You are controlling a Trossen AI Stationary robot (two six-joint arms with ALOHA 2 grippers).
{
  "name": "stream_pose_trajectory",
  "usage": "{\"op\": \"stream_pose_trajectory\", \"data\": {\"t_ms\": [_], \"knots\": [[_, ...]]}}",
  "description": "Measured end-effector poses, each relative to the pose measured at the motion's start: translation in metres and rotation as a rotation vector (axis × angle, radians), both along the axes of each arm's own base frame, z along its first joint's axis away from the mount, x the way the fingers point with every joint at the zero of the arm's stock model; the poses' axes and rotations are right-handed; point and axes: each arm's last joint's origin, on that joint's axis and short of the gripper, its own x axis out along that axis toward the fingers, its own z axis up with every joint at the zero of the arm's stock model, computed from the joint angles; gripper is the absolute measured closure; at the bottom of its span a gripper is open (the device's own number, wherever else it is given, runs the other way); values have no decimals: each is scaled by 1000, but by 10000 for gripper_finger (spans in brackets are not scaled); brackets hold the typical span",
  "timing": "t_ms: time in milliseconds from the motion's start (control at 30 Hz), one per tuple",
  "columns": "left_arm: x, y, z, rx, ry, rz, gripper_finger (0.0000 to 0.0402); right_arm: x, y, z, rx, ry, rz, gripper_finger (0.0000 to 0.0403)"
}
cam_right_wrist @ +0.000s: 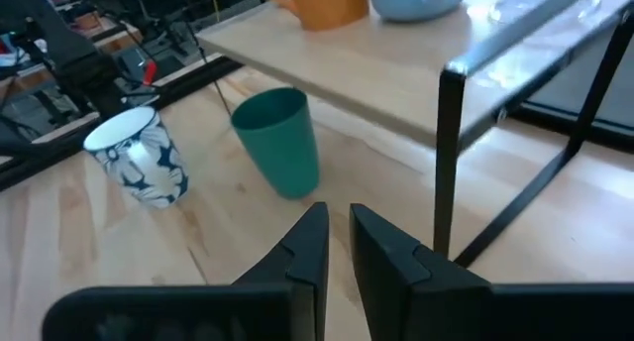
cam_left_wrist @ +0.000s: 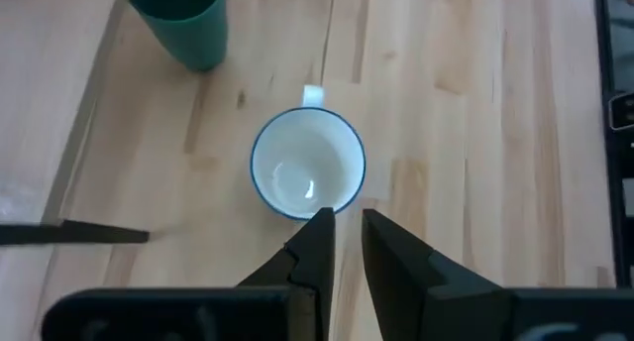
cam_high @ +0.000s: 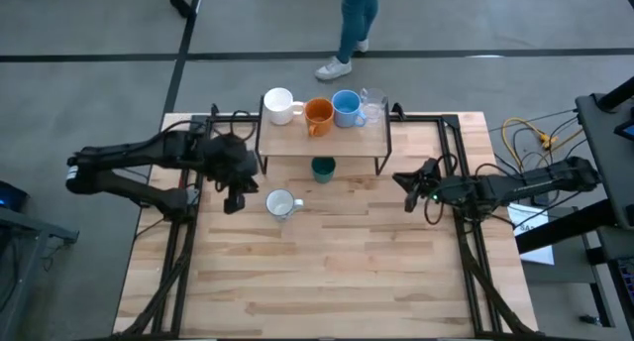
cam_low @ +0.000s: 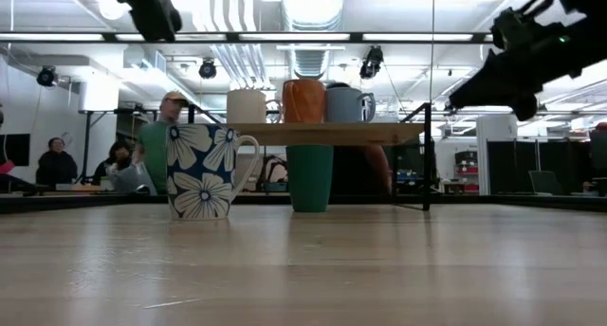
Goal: Stack small to large cups/mugs on shelf
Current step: Put the green cup on the shelf
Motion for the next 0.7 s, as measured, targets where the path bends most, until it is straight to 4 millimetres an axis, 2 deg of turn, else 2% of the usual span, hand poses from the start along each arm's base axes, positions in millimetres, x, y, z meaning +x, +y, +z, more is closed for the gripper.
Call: {"op": "stream_pose_trajectory", "data": {"t_ms": [200, 367, 533, 700], "knots": [[-16, -4, -11, 14, -1, 28, 362, 17, -6, 13, 52, 27, 33, 362], [-23, -5, -36, -18, 34, 60, 362, 35, -13, 22, 59, 69, 10, 362], [-27, -7, -59, -86, -66, 84, 362, 51, -18, 32, 55, 90, -4, 362], [-34, -12, -62, -115, -133, 86, 362, 63, -18, 40, 19, 111, 8, 362]]}}
